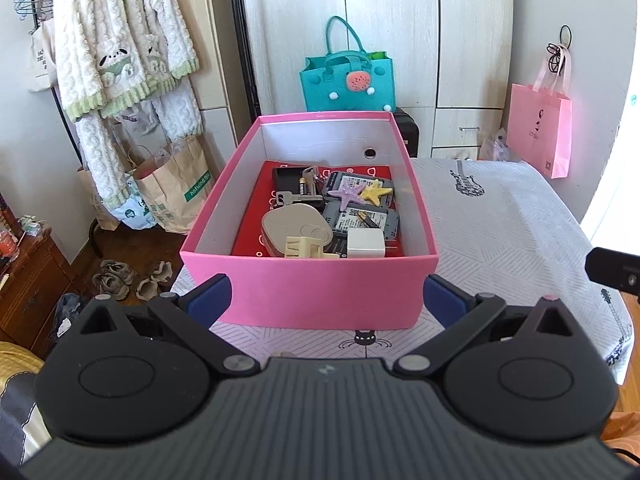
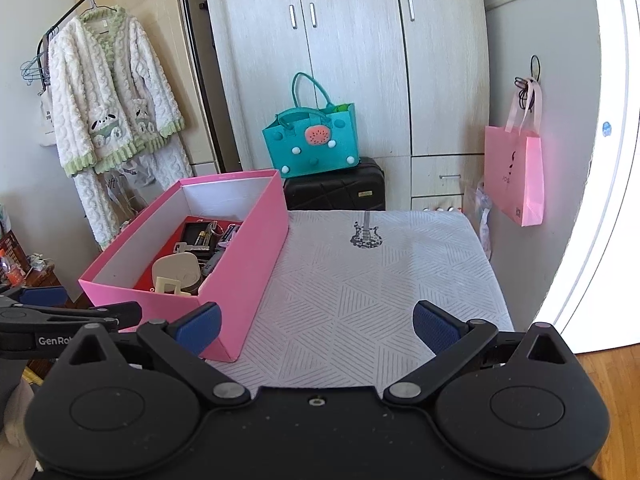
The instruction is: Organize rigid objects
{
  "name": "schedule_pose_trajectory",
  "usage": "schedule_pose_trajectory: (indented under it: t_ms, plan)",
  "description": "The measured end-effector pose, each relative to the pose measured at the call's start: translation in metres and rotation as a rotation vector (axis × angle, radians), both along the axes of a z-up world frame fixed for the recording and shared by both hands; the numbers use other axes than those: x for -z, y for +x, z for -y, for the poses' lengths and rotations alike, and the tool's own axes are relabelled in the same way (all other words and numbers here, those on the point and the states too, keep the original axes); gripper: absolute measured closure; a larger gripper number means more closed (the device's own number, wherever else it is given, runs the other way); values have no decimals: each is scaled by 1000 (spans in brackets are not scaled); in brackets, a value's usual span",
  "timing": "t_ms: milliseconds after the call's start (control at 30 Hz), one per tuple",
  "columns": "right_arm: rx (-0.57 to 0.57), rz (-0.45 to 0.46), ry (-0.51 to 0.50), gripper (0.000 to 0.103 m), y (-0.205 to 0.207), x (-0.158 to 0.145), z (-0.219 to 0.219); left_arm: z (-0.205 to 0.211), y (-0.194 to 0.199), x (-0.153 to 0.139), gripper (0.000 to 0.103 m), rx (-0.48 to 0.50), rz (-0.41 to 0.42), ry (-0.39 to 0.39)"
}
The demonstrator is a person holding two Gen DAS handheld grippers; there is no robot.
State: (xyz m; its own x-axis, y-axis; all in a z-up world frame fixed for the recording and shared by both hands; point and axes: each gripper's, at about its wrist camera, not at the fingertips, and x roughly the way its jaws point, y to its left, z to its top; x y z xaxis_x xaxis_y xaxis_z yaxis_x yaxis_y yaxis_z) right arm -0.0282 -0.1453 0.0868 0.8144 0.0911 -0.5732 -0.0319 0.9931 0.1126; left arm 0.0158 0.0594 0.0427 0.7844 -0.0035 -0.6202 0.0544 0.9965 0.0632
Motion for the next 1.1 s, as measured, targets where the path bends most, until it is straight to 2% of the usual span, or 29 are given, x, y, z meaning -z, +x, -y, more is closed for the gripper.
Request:
schedule_pose_trajectory:
  t_ms: [233, 333, 667, 1100]
  plan:
    - [14, 46, -43, 0, -12, 2, -6, 1, -8, 8, 0, 5, 5, -8]
    - [10, 48, -49, 0, -14, 2, -8, 5, -9, 10, 0, 29, -4, 9]
    - [15, 57, -53, 0, -19, 2, -11, 6, -17, 9, 0, 65, 17, -8]
    - [38, 57, -61, 0, -17, 9, -9, 0, -14, 14, 0, 21, 18, -17]
